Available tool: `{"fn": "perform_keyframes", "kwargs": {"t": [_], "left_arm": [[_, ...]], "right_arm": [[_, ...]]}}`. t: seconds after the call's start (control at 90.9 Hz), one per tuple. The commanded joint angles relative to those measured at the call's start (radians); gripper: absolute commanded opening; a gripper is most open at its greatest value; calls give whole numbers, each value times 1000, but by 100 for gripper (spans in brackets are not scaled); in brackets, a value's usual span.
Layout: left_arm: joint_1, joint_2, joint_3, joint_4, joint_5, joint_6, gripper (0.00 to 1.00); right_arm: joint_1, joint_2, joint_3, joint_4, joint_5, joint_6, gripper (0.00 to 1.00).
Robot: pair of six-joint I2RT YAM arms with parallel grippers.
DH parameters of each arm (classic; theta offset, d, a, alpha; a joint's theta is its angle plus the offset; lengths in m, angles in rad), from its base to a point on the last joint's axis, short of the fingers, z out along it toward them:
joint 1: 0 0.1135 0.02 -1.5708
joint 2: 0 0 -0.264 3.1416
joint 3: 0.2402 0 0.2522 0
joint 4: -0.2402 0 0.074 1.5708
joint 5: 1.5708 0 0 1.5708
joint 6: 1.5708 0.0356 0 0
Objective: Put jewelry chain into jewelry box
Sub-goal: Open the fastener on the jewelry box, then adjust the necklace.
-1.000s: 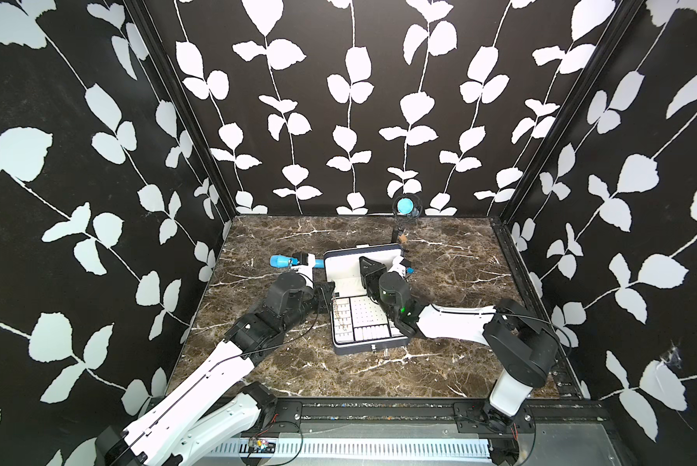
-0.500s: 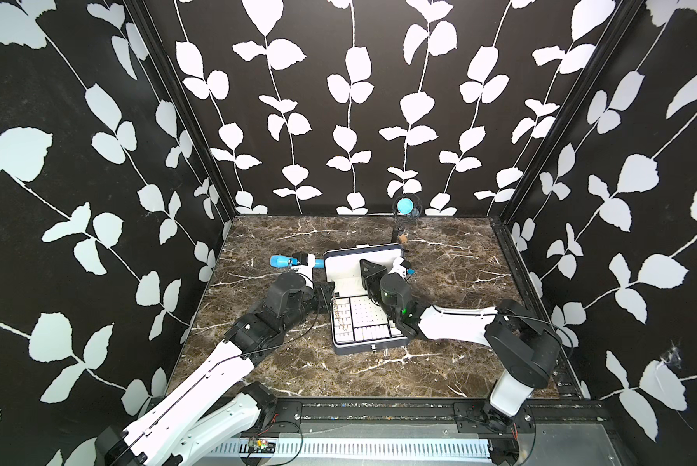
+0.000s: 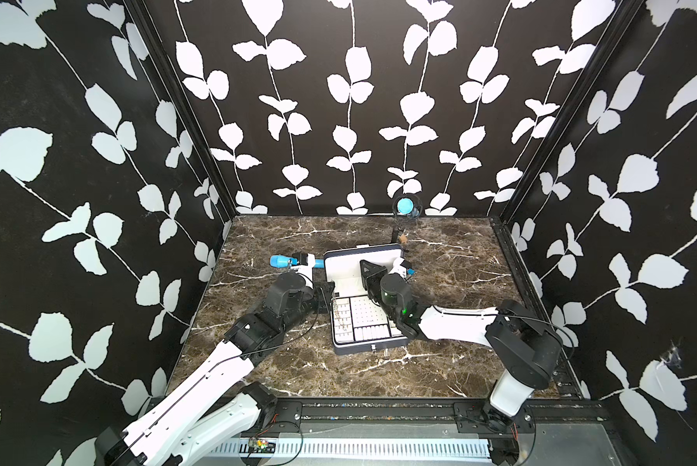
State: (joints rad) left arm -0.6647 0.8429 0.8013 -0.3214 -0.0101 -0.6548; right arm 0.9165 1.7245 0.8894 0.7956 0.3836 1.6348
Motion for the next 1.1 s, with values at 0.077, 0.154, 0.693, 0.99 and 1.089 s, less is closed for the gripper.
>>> {"fn": "perform_keyframes", "kwargs": {"t": [0.077, 0.154, 0.693, 0.99, 1.089], "left_arm": [[5, -22, -16, 18, -8, -4, 0], [5, -24, -17, 16, -8, -6, 0], [4, -39, 10, -14, 1, -4, 0], [5, -31, 152, -116, 80, 103, 0], [5, -14, 234, -169, 147, 174, 0]], "right_arm": [[6, -8, -28, -84, -3, -18, 13], [6, -7, -27, -84, -5, -15, 13], [-12, -224, -53, -171, -124, -215, 61], [-1, -642, -49, -771, -212, -1210, 68], [-4, -698, 2, -951, -284, -1566, 72]]}}
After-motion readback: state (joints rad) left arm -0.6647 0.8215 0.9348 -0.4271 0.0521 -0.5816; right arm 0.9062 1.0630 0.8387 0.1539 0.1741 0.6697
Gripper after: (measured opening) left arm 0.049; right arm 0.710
